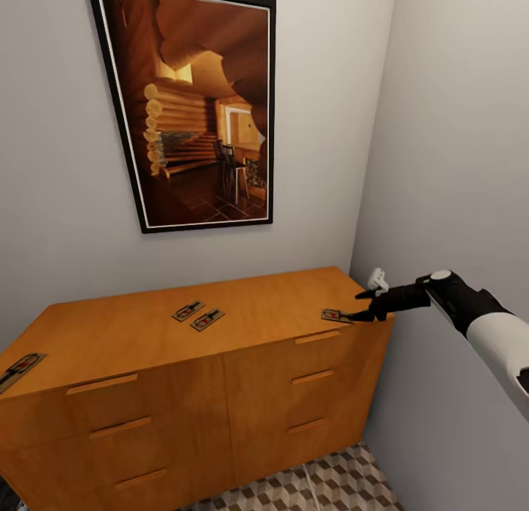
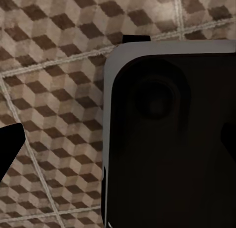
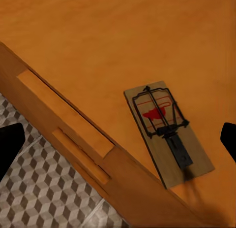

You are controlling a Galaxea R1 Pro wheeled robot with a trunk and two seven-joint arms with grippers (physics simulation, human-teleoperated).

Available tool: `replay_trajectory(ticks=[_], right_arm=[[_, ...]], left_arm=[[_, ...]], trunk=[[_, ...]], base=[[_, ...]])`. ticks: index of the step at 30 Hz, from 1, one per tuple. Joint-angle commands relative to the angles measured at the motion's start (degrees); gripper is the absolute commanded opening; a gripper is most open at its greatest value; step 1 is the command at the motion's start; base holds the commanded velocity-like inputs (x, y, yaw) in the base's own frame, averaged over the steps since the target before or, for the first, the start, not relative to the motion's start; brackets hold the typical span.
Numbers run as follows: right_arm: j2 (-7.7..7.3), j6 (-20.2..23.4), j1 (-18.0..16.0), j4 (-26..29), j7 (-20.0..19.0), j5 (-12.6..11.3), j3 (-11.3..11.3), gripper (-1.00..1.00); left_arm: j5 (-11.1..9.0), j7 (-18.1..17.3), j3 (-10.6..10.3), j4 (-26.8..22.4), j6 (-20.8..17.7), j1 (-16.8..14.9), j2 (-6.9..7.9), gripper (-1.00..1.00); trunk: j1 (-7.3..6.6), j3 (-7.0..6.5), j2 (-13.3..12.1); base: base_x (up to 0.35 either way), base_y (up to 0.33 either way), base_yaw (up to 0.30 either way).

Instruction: Take the four mousetraps from the cabinet in the bathroom and place them on the bathroom floor. Make sure all four end up on the same floor surface, and ensure that at least two of them are either under or directly next to the same bathroom sink.

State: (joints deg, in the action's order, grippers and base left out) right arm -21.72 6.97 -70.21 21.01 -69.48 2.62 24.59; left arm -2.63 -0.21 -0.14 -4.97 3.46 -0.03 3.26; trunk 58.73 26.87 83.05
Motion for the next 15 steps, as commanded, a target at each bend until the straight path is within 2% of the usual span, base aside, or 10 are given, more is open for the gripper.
replay_trajectory(ticks=[1, 15], right_arm=[[-0.03, 0.41, -0.02, -0.18, -0.21, 0.16, -0.07, 1.0], [-0.21, -3.46, -0.02, -4.3, -0.21, 0.19, -0.09, 1.0]], left_arm=[[-0.27, -0.03, -0.04, -0.03, 0.11, 0.0, 0.0, 1.0], [-0.27, 0.01, -0.11, 0.04, 0.09, -0.01, -0.1, 1.0]], trunk=[[0.0, 0.06, 0.03], [0.0, 0.06, 0.03]], base=[[0.006, 0.0, 0.0], [0.001, 0.0, 0.0]])
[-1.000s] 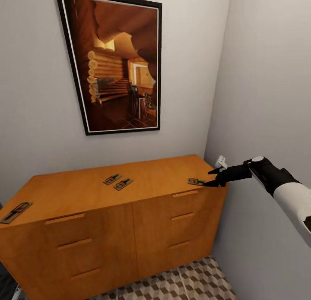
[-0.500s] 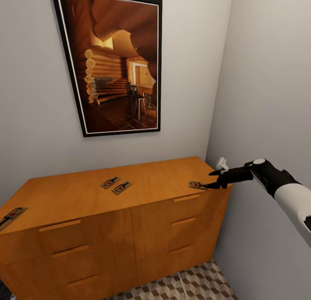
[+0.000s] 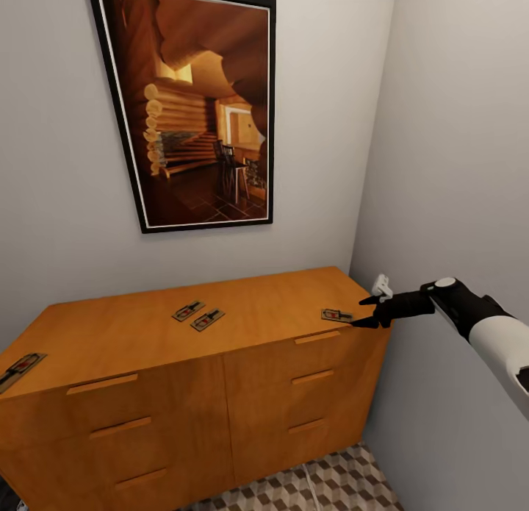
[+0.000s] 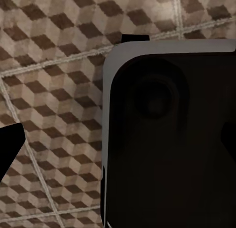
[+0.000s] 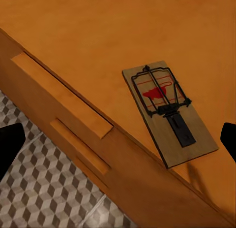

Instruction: Take the four mousetraps from the cabinet in the bathroom and place them on the bathroom floor. Make sure all four end up on the same floor surface, and ensure that at least two of them are either under or directly next to the same bathroom sink.

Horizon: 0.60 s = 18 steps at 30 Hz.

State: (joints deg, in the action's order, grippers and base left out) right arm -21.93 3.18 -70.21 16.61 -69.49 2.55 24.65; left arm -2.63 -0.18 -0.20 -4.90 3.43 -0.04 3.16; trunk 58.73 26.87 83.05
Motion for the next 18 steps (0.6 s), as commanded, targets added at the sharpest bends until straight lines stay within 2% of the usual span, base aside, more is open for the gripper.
replay_trajectory(ticks=[1, 11, 18], right_arm=[[-0.07, 0.14, -0.01, -0.03, -0.21, 0.27, -0.17, 1.0], [-0.61, -0.18, -0.01, -0.25, -0.29, 0.27, -0.21, 1.0], [-1.06, -0.19, -0.01, -0.26, -0.3, 0.27, -0.22, 1.0]], left_arm=[[-0.27, -0.01, -0.05, -0.02, 0.13, -0.02, 0.01, 1.0], [-0.27, -0.02, -0.06, -0.02, 0.17, -0.01, -0.07, 1.0], [-0.27, 0.0, -0.06, -0.02, 0.18, 0.0, -0.08, 1.0]], trunk=[[0.0, 0.06, 0.03], [0.0, 0.06, 0.03], [0.0, 0.06, 0.03]], base=[[0.0, 0.0, 0.0], [0.002, 0.0, 0.0], [0.112, 0.0, 0.0]])
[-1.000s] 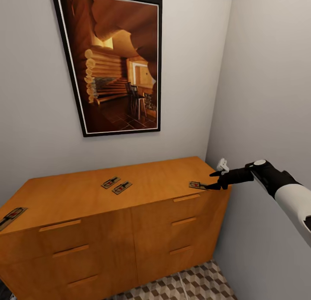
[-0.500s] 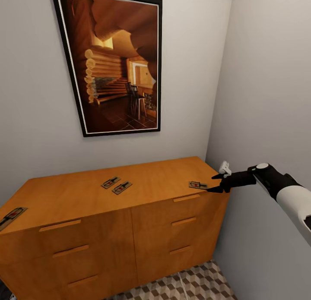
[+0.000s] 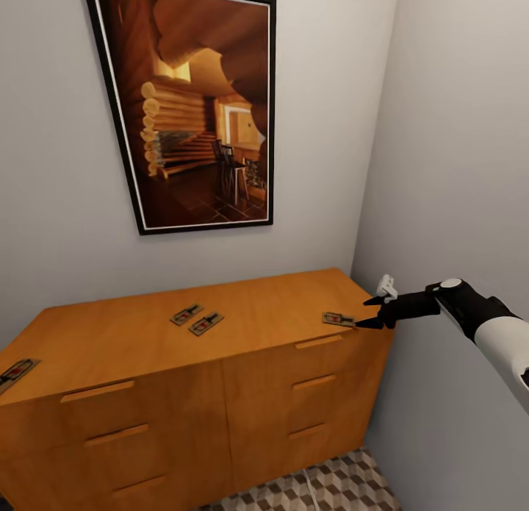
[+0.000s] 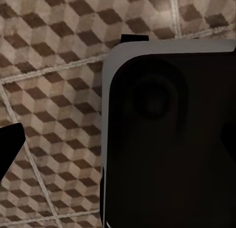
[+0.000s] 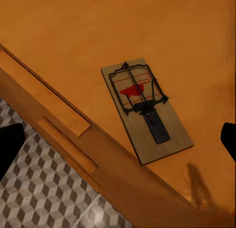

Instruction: Take the four mousetraps from the cabinet in the bathroom and place them on the bathroom floor. Make sure all four end up on the same floor surface, and ensure that at least two of them are either under or directly next to the same bathroom sink.

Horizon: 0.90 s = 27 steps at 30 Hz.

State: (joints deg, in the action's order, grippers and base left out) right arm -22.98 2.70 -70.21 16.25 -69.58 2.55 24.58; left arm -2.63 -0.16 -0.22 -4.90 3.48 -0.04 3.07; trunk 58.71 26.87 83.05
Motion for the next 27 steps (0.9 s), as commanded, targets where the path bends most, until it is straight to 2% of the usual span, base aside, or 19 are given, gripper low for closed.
replay_trajectory(ticks=[1, 7, 27], right_arm=[[-0.03, 0.29, -0.01, 0.1, -0.2, 0.27, -0.14, 1.0], [-0.13, 0.29, -0.01, 0.1, -0.2, 0.27, -0.11, 1.0], [0.16, 0.29, -0.01, -0.04, -0.2, 0.14, -0.04, 1.0]], left_arm=[[-0.27, -0.02, -0.05, -0.02, 0.12, -0.01, 0.0, 1.0], [-0.27, -0.01, -0.05, -0.02, 0.1, 0.0, 0.0, 1.0], [-0.28, -0.06, -0.05, 1.72, 0.12, 0.02, 0.0, 1.0]], trunk=[[0.02, 0.06, 0.03], [0.02, 0.06, 0.03], [0.02, 0.06, 0.03]], base=[[0.172, 0.0, 0.0], [0.129, 0.0, 0.0], [0.022, 0.0, 0.0]])
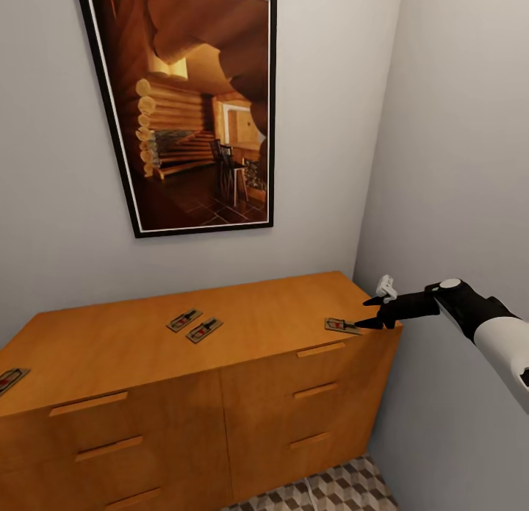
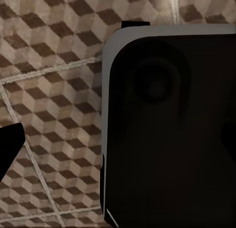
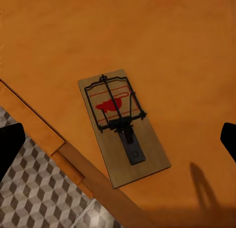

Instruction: Take the four mousetraps from the cabinet in the bathroom and place them on the bathroom floor. Make sure all four end up on the same floor surface, and ensure that at least two of them are either under or directly next to the same bathroom sink.

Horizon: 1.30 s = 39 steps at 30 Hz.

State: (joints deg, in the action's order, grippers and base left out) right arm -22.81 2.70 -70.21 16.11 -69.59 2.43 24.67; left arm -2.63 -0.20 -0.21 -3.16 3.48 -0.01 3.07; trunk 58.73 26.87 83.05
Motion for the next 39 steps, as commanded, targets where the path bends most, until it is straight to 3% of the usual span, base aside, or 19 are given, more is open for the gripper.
replay_trajectory(ticks=[1, 21, 39], right_arm=[[0.0, 0.29, -0.02, 0.09, -0.2, 0.23, -0.13, 1.0], [0.21, 0.24, 0.01, -1.32, -0.2, 0.05, -0.08, 1.0], [0.13, -2.47, 0.07, -4.22, -0.11, 0.12, -0.15, 1.0]], left_arm=[[-0.27, -0.03, -0.05, 0.05, 0.12, 0.0, 0.0, 1.0], [-0.27, -0.06, -0.05, 0.78, 0.12, -0.01, 0.09, 1.0], [-0.27, -0.06, -0.05, 0.78, 0.12, -0.02, 0.09, 1.0]], trunk=[[0.0, 0.06, 0.03], [0.0, 0.06, 0.03], [0.0, 0.06, 0.03]], base=[[0.0, 0.0, 0.0], [0.0, 0.0, 0.0], [0.0, 0.0, 0.0]])
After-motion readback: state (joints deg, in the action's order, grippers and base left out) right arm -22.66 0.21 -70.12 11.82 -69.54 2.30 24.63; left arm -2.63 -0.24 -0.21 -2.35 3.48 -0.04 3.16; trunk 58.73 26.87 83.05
